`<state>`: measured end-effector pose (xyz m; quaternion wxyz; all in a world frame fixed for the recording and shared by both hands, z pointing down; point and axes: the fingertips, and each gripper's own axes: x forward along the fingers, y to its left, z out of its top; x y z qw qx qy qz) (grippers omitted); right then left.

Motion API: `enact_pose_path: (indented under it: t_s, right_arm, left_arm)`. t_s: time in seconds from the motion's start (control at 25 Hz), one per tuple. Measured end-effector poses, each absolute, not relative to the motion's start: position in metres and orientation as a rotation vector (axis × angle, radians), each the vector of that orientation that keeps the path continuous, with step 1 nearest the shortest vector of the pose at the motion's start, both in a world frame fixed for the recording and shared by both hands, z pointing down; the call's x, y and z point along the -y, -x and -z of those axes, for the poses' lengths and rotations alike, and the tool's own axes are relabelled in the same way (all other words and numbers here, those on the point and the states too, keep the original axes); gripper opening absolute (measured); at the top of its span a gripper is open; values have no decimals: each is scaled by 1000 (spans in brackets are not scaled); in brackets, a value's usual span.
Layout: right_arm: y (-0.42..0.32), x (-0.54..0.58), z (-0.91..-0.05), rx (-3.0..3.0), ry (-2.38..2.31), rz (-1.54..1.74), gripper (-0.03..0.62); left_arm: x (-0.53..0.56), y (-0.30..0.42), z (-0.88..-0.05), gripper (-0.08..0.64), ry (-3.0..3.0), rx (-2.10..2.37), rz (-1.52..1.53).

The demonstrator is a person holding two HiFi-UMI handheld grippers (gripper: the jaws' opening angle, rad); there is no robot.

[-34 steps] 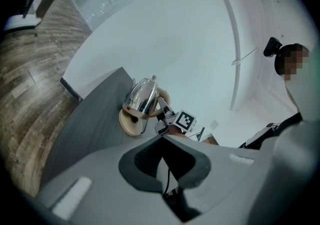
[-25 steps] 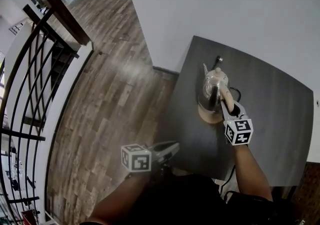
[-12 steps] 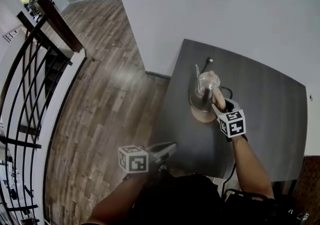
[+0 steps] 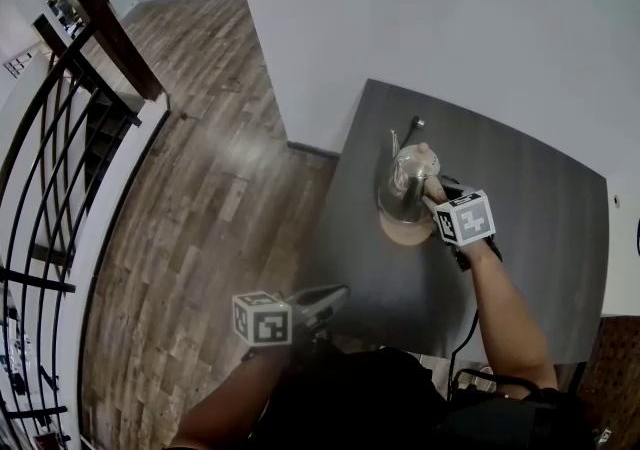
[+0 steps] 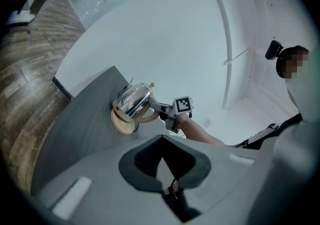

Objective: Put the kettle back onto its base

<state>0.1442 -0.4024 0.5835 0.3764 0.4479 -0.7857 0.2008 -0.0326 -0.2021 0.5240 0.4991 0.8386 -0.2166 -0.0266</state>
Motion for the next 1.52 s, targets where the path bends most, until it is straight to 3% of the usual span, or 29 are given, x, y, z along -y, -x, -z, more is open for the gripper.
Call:
enact_pose_path:
  t_s: [0.2, 0.64, 1.52]
  right_arm:
    - [-144, 405, -584, 2015, -1170, -533, 178]
    - [-136, 401, -560, 2234, -1329, -335, 175]
    - [-145, 366, -555, 2309, -1443, -333, 176]
  left_arm:
    - [204, 34, -524, 0, -2023, 530, 82]
    - [203, 37, -531, 0, -2018, 552, 65]
    - [200, 27, -521, 0, -2036, 528, 44]
